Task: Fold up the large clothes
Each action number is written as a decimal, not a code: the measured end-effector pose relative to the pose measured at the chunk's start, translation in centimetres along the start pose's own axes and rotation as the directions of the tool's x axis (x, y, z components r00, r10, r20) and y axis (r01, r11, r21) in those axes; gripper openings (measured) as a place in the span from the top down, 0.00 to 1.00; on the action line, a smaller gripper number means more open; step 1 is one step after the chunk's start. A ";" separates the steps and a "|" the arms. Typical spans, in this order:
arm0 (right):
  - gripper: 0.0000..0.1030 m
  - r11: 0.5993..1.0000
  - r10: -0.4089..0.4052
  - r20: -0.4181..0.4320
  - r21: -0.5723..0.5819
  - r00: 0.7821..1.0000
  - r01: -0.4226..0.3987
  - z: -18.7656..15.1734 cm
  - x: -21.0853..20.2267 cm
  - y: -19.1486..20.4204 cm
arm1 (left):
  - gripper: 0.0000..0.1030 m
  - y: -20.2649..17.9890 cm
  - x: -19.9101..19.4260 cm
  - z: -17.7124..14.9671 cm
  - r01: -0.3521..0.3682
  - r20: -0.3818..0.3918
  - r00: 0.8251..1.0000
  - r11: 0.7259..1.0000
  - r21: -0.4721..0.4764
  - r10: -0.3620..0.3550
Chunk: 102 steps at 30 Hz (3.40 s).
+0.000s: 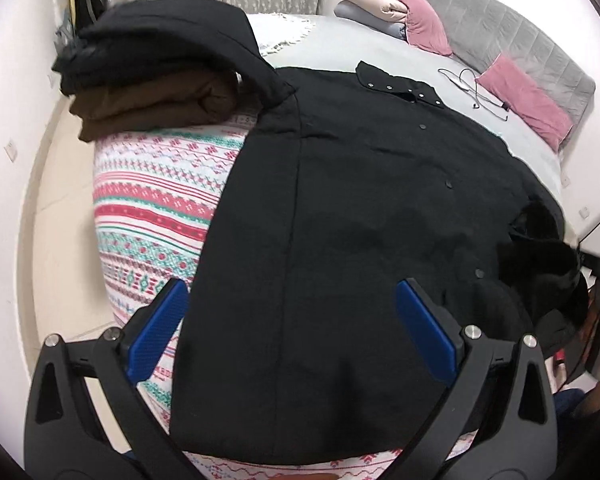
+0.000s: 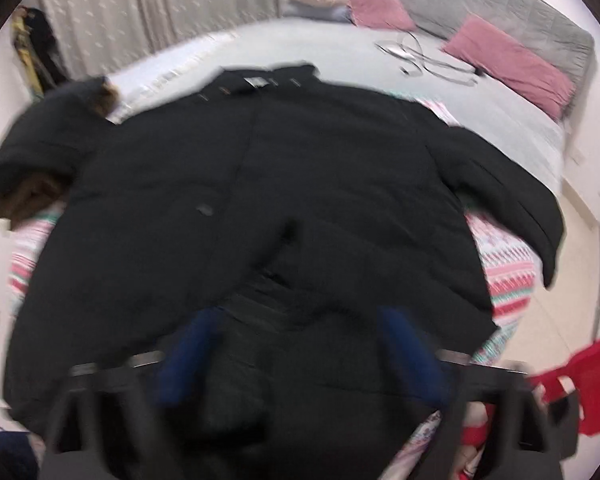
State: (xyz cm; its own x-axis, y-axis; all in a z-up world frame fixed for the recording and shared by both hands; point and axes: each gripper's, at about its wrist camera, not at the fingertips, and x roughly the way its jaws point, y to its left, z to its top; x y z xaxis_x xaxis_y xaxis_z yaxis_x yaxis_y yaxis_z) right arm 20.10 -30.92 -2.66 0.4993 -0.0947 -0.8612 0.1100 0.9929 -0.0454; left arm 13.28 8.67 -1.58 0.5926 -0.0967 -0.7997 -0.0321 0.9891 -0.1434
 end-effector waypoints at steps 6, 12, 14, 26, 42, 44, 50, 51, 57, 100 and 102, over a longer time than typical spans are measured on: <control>0.88 0.985 0.006 0.076 0.171 0.997 -0.019 -7.5 -4.9 -6.5 | 0.00 0.1 -1.1 0.6 0.017 0.025 1.000 1.000 -0.007 -0.017; 0.86 0.906 -0.081 0.099 0.423 0.992 0.032 -18.3 -10.8 -13.6 | 0.00 -0.2 -1.0 0.7 0.022 0.020 1.000 1.000 -0.001 -0.022; 0.84 0.891 -0.084 0.090 0.452 0.992 0.035 -19.6 -12.1 -14.6 | 0.00 -0.3 -0.5 0.6 0.003 0.024 1.000 1.000 0.008 -0.004; 0.51 0.904 -0.073 0.276 0.425 0.958 -0.053 -18.1 -14.6 -12.4 | 0.00 2.3 0.1 -1.4 -0.023 -0.004 1.000 1.000 -0.007 0.022; 0.87 0.883 0.382 -0.166 -0.223 0.909 -0.412 -14.5 -0.9 10.3 | 0.20 3.3 0.5 -5.0 0.037 -0.040 0.999 0.999 0.014 -0.036; 0.87 0.877 0.368 -0.126 -0.283 0.921 -0.389 -14.9 -1.5 10.0 | 0.20 3.5 0.0 -5.1 0.038 -0.021 0.999 0.999 0.016 -0.038; 0.84 0.842 0.516 -0.059 -0.150 0.855 -0.518 -12.5 -3.8 6.9 | 0.20 3.1 1.3 -5.7 0.028 -0.067 0.997 0.999 0.042 -0.025; 0.84 0.827 0.538 -0.064 -0.154 0.841 -0.541 -12.3 -4.0 7.0 | 0.20 3.2 1.6 -5.7 0.020 -0.073 0.997 0.999 0.040 -0.017; 0.45 0.920 0.374 0.132 0.072 0.918 -0.385 -11.1 -5.7 -2.1 | 0.20 5.3 1.7 -5.5 0.016 -0.074 0.997 0.998 -0.057 -0.020; 0.30 0.793 0.183 0.338 0.504 0.923 -0.342 -7.7 -11.1 -20.5 | 0.38 5.2 -4.7 0.7 0.074 0.108 0.993 0.980 -0.186 -0.054; 0.30 0.769 0.223 0.378 0.499 0.898 -0.401 -6.0 -12.8 -21.4 | 0.37 4.4 -5.2 2.9 0.128 0.127 0.986 0.971 -0.204 -0.104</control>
State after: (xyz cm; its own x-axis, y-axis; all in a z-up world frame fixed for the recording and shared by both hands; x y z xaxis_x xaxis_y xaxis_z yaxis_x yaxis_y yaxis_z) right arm 6.20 -50.55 6.28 0.7981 0.1092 -0.5925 0.3130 0.7652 0.5626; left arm 12.39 13.80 3.63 0.6902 -0.1837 -0.6999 -0.1193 0.9251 -0.3605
